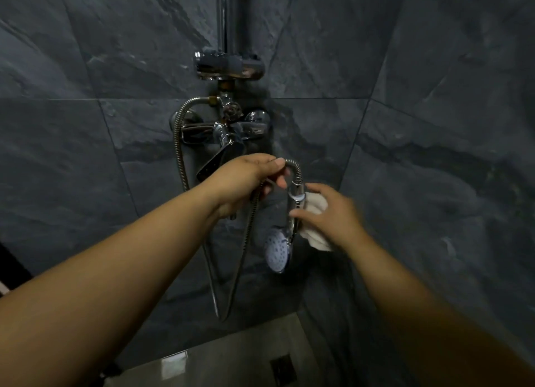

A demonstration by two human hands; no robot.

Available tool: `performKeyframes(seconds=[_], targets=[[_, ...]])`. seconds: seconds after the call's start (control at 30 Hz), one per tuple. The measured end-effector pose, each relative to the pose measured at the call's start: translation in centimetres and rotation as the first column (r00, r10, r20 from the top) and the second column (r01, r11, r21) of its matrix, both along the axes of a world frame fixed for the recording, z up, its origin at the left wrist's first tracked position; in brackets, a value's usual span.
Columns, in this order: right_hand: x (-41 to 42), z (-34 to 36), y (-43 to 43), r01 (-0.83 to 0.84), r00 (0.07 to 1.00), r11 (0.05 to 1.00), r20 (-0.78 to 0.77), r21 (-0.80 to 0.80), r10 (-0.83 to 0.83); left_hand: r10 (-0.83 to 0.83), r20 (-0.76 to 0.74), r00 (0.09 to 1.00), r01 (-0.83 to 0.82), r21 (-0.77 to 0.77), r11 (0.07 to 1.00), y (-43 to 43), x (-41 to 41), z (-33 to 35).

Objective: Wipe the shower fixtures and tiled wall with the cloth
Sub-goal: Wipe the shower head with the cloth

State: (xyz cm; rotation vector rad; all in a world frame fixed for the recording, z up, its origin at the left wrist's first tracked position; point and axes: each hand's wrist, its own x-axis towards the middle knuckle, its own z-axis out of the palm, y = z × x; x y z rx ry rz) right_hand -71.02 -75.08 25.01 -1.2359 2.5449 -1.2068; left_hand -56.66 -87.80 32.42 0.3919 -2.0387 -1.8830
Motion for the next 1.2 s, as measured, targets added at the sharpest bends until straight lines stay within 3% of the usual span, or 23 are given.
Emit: performKeyframes(seconds=[0.1,0.17,0.23,0.33,0.4,0.47,0.53,0.6,0.67,0.73,0.8,0.9,1.0,1.1,1.2], targets=[[0.9,-0.4,-0.6,0.081,0.943,0.991,-0.33,0.107,-0.041,-0.069,-0.034,0.997,0.07,0.047,0.996,0.1,0.0,-0.4],[1.3,-0.1,-1.1,0.113,0.911,0.993,-0.404,0.035,-0.089,-0.103,0.002,0.995,0.102,0.12,0.988,-0.5,0.7,-0.5],[1.2,-0.6,-1.5,0.08,0.857,0.996,-0.507,-0.042,-0.09,-0.171,0.167,0.971,0.135,0.209,0.969,-1.1,1.6,-0.4],[0.9,-1.4,-1.9,-0.073,0.683,0.994,-0.731,-0.076,-0.005,-0.235,0.477,0.847,0.155,0.2,0.967,-0.9,1.8,-0.9],[0.7,-1.8,-2.0,-0.136,0.569,0.99,-0.821,-0.037,0.047,-0.2,0.57,0.796,0.128,0.165,0.978,0.1,1.0,-1.9],[0.3,-2.3,-1.9,-0.139,0.523,0.99,-0.847,0.027,0.097,-0.146,0.613,0.776,0.104,0.104,0.989,1.0,0.1,-3.3],[-0.6,-2.7,-1.7,-0.185,0.549,0.978,-0.815,0.096,0.184,-0.118,0.605,0.788,0.072,0.099,0.992,1.5,-0.5,-4.3],[-1.7,-2.5,-1.1,-0.273,0.665,0.949,-0.682,0.156,0.304,-0.102,0.547,0.831,0.011,0.167,0.986,1.4,-0.5,-5.3],[-2.3,-2.2,-0.1,-0.308,0.817,0.945,-0.479,0.107,0.321,-0.116,0.495,0.861,-0.014,0.25,0.968,1.4,-0.1,-6.5],[-2.7,-1.2,1.1,-0.169,0.971,0.981,-0.186,-0.099,0.149,-0.116,0.449,0.886,-0.007,0.264,0.964,1.5,0.4,-7.8],[-3.1,0.4,2.1,0.055,0.998,0.95,0.043,-0.306,-0.044,-0.11,0.403,0.908,-0.002,0.267,0.964,1.7,0.7,-8.6],[-2.1,2.1,2.5,0.177,0.982,0.912,0.003,-0.37,-0.189,-0.089,0.333,0.939,0.003,0.251,0.968,2.2,0.6,-8.8],[1.8,0.8,1.0,-0.004,0.988,0.967,-0.147,-0.255,-0.035,-0.043,0.266,0.963,-0.017,0.218,0.976,2.9,0.1,-8.4],[4.3,-1.9,-0.6,-0.275,0.919,0.957,-0.315,-0.086,0.236,0.023,0.214,0.977,-0.059,0.162,0.985,3.5,-0.1,-8.1],[4.1,-1.9,-1.4,-0.298,0.88,0.948,-0.418,-0.114,0.226,0.074,0.186,0.98,-0.084,0.049,0.995,3.6,0.3,-8.1]])
